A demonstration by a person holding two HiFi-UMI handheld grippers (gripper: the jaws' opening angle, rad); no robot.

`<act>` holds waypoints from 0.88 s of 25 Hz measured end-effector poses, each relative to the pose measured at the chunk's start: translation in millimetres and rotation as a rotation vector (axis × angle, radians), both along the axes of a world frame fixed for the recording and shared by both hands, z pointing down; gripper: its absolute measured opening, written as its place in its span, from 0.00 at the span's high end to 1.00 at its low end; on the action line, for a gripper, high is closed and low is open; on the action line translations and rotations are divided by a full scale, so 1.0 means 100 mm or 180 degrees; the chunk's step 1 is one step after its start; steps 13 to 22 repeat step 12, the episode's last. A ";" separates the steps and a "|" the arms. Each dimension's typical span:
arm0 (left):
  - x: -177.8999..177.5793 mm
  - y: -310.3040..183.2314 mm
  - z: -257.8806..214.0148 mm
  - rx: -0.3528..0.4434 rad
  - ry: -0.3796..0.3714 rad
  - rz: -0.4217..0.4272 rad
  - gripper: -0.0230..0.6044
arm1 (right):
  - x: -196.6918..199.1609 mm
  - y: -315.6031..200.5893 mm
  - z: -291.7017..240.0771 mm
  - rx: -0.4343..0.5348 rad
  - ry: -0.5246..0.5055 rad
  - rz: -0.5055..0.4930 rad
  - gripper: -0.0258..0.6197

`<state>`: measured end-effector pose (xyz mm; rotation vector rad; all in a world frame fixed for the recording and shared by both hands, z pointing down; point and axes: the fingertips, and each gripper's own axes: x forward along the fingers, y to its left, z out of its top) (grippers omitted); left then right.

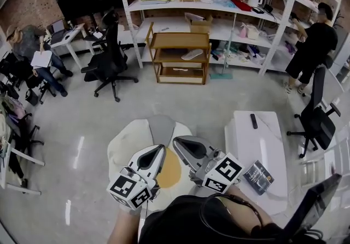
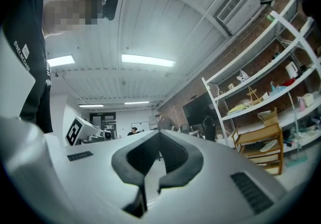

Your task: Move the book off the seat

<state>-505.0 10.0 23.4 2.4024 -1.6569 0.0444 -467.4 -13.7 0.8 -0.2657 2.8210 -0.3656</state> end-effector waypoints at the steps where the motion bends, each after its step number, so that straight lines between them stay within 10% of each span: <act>1: 0.00 0.00 0.01 -0.0005 0.0002 0.0000 0.96 | 0.00 -0.01 0.01 -0.0008 0.0000 0.0001 0.94; 22: -0.06 -0.04 0.05 -0.0024 0.0080 -0.0018 0.96 | -0.01 -0.10 0.10 -0.0112 0.0006 0.0043 0.94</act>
